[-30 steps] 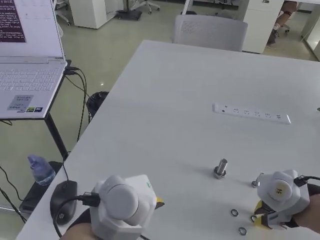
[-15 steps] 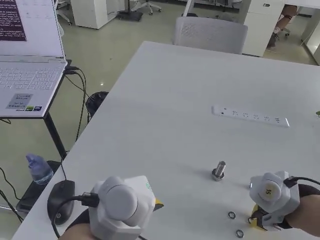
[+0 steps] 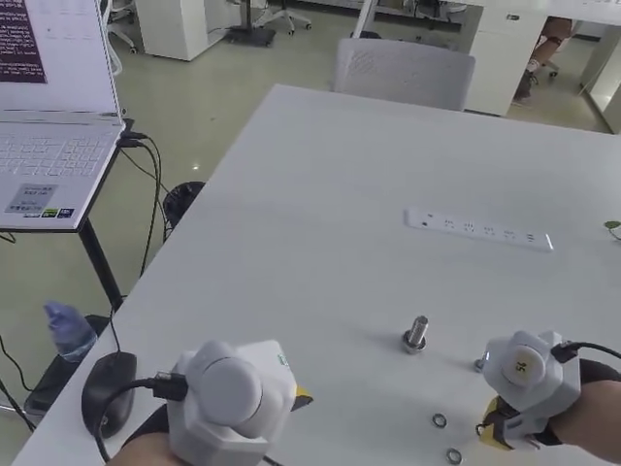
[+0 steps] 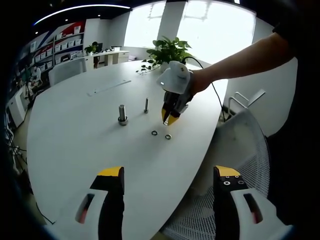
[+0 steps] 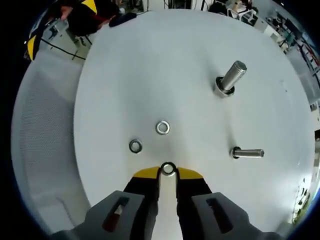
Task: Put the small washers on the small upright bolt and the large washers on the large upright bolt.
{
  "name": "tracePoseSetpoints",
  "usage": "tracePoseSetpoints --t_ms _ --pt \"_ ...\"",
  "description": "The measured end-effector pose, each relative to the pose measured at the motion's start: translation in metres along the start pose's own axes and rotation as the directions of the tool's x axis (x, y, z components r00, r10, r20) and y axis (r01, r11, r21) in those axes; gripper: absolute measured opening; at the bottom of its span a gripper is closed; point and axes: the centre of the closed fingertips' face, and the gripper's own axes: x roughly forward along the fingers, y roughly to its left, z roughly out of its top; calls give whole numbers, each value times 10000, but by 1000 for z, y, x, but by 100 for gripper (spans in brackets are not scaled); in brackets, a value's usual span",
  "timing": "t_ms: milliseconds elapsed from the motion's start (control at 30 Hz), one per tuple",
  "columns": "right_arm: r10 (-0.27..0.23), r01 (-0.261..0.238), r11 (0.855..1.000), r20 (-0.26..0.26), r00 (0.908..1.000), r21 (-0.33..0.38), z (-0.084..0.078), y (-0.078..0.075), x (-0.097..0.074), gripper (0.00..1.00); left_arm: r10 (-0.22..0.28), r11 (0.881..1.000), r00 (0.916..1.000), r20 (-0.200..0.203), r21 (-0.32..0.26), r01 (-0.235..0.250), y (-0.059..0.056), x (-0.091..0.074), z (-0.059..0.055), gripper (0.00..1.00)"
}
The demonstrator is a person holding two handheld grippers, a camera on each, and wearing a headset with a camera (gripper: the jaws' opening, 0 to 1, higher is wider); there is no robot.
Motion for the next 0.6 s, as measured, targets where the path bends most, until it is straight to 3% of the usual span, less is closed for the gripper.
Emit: tracePoseSetpoints --t_ms 367,600 --pt "-83 82 10000 -79 9999 -46 -18 -10 -14 13 148 9997 9996 223 -202 -144 -5 6 4 75" --pt "-199 197 9998 227 9995 100 -21 -19 -26 13 429 9989 9989 178 -210 -425 -6 13 9 76"
